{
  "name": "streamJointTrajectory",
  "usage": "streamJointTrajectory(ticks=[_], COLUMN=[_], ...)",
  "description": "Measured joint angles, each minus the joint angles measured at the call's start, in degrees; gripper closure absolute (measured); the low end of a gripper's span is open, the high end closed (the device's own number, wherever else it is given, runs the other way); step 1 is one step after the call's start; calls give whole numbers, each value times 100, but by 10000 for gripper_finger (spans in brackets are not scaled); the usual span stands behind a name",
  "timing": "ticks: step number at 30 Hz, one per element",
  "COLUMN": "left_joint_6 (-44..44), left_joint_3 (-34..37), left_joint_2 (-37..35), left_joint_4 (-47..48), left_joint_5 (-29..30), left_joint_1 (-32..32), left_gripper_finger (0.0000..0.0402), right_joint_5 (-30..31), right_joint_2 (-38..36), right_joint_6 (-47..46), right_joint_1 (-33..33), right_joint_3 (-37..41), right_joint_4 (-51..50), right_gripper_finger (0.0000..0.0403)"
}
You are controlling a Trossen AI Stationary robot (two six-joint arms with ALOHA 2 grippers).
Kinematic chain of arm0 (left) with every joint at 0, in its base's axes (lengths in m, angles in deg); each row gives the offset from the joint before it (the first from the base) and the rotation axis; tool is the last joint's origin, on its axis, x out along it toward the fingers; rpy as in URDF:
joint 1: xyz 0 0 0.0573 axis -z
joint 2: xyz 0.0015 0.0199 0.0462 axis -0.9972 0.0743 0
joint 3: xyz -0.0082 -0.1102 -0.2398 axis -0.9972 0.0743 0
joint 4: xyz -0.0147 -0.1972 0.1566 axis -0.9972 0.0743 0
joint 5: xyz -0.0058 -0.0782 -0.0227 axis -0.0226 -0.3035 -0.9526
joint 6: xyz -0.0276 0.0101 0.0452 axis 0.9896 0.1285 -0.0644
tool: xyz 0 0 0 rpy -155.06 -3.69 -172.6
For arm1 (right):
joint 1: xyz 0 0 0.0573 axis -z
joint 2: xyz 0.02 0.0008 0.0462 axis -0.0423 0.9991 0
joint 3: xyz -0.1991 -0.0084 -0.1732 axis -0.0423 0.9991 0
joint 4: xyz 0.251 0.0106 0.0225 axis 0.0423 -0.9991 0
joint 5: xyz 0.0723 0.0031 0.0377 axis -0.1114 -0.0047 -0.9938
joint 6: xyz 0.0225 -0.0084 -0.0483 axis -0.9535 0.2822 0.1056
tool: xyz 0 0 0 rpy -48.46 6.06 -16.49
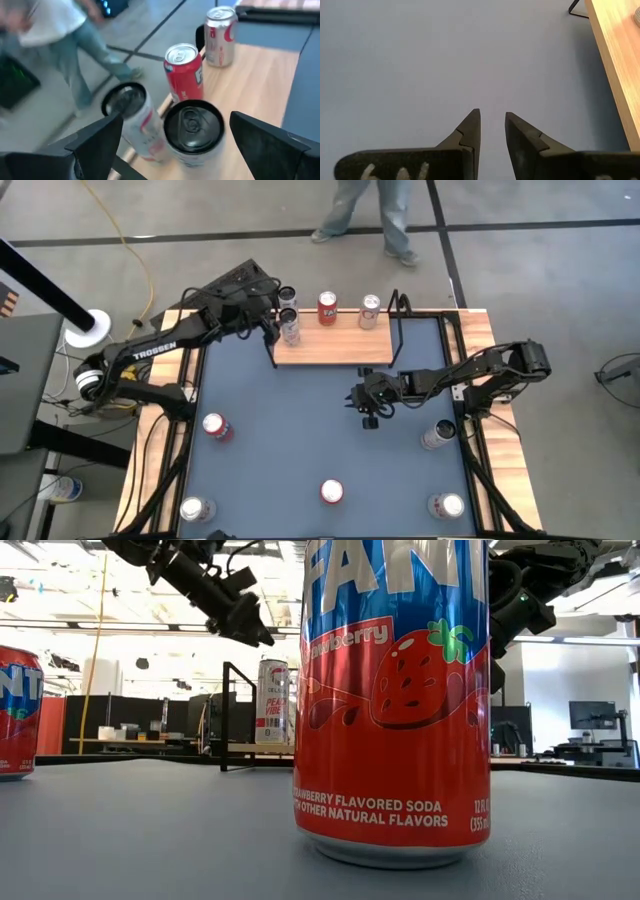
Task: Place canned beverage on shelf
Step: Put the left white-pink soda can on the shelf aligned with the other white-pink soda can
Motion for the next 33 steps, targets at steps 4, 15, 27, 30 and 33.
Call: streamJointTrajectory(ticks=[4,15,27,30,33], left_joint_6=[782,1304,1308,1313,1306], left_joint_3=[0,2,9,11,11], left_joint_2=[0,102,770,865,993], left_joint_4=[176,265,-73,-114,-195], left_joint_5=[5,238,376,384,440], left_joint_1=[20,242,356,358,358], left_gripper_finger=[45,45,45,45,45], right_joint_5=[0,0,-4,-4,-4], right_joint_2=[0,0,0,0,0], right_joint_6=[0,0,-2,-2,-2], right_joint_1=[0,0,0,-1,0], right_joint_3=[0,0,0,0,0], right_joint_4=[0,-2,-24,-23,-22], right_gripper_finger=[306,306,306,306,306])
